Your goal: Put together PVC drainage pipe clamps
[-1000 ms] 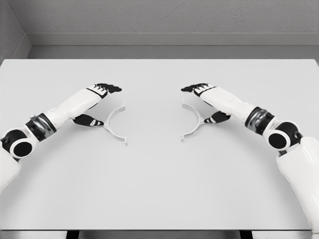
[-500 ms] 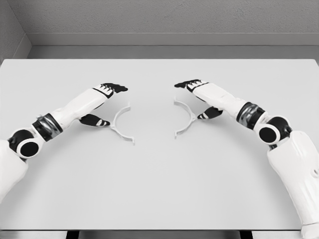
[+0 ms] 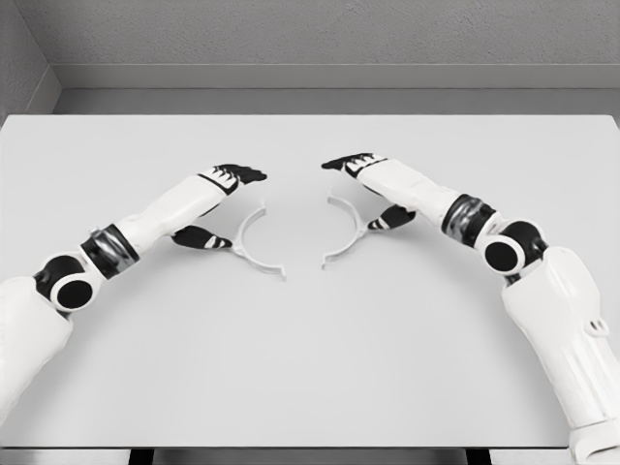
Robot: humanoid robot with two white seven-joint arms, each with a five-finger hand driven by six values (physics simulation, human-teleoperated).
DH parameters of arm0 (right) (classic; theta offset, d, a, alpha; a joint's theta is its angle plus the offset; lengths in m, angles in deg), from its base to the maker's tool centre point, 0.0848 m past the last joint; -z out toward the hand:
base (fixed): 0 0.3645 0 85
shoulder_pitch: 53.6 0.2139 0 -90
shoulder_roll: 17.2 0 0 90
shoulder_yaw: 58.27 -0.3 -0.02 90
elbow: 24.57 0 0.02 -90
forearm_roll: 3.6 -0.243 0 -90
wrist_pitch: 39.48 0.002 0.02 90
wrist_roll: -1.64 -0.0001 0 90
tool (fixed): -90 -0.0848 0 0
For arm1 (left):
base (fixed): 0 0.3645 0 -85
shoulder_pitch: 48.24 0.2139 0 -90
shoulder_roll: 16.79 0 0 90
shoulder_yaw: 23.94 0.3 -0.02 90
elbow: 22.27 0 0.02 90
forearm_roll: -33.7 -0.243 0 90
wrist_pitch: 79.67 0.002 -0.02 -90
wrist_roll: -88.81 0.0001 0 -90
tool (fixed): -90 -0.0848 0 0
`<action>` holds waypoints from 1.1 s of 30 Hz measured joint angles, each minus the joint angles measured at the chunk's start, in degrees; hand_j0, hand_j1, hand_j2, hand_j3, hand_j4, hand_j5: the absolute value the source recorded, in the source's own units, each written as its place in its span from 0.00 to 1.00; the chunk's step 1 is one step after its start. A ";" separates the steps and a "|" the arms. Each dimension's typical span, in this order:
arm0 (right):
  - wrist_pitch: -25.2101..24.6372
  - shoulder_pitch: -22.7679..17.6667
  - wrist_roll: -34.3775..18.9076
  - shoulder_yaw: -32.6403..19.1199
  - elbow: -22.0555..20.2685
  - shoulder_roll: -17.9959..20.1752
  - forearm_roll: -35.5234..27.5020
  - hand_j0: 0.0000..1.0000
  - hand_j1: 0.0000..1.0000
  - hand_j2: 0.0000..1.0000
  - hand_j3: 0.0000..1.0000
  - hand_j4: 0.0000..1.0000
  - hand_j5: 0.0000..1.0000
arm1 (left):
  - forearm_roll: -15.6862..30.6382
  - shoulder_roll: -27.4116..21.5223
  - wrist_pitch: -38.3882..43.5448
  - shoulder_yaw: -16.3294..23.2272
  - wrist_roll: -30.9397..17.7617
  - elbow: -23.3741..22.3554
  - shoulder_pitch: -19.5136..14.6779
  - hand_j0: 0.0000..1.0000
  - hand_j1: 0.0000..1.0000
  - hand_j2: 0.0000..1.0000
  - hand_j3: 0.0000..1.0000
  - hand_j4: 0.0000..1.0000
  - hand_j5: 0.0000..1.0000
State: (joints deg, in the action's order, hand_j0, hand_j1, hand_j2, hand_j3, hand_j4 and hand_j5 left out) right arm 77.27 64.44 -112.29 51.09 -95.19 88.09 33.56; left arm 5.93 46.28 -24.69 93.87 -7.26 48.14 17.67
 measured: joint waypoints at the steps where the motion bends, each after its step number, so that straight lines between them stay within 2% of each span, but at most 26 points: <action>1: -0.18 0.18 0.00 0.06 0.02 -0.08 0.00 1.00 1.00 1.00 1.00 1.00 1.00 | 0.00 0.09 0.00 0.00 0.00 0.11 0.09 1.00 1.00 1.00 1.00 1.00 1.00; 5: -0.61 2.02 0.04 0.41 0.76 -0.66 0.15 1.00 1.00 1.00 1.00 1.00 1.00 | -0.03 0.77 0.00 0.03 -0.01 0.33 0.17 1.00 1.00 1.00 1.00 1.00 1.00; 9: -0.72 4.74 0.15 1.08 4.05 -1.64 0.35 1.00 1.00 1.00 1.00 1.00 1.00 | -0.63 1.54 0.00 0.04 -0.02 0.43 0.09 1.00 1.00 1.00 1.00 1.00 1.00; 14: -0.73 5.36 0.24 1.35 7.41 -2.77 0.80 1.00 1.00 1.00 1.00 1.00 1.00 | -1.36 2.45 0.00 0.05 -0.02 0.86 0.26 1.00 1.00 1.00 1.00 1.00 1.00; 25: -0.74 5.62 0.12 2.20 8.02 -4.64 0.97 1.00 1.00 1.00 1.00 1.00 1.00 | -2.39 3.34 0.00 0.01 -0.02 1.62 0.79 1.00 1.00 1.00 1.00 1.00 1.00; 27: -0.82 7.12 0.15 1.92 8.05 -4.89 0.84 1.00 1.00 1.00 1.00 1.00 1.00 | -2.29 3.19 0.00 -0.19 -0.02 1.63 0.79 1.00 1.00 1.00 1.00 1.00 1.00; 29: -1.73 8.70 0.37 -0.03 8.04 -5.20 0.43 1.00 1.00 1.00 1.00 1.00 1.00 | -2.18 3.01 0.00 -0.37 -0.02 1.60 0.62 1.00 1.00 1.00 1.00 1.00 1.00; 31: -2.15 9.14 0.32 -4.88 7.79 -5.26 0.02 1.00 1.00 1.00 1.00 1.00 1.00 | -2.06 2.87 0.00 -0.51 -0.01 1.43 0.35 1.00 1.00 1.00 1.00 1.00 1.00; 33: -1.51 5.35 0.09 -9.14 4.29 -3.82 -2.74 1.00 1.00 1.00 1.00 1.00 1.00 | -2.00 2.73 0.00 -0.60 -0.02 1.21 0.19 1.00 1.00 1.00 1.00 1.00 1.00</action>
State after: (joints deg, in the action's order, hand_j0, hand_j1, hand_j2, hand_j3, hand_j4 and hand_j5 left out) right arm 75.76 69.79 -112.20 41.94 -90.89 84.27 30.82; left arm 3.93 49.01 -24.69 93.28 -7.28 49.35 17.86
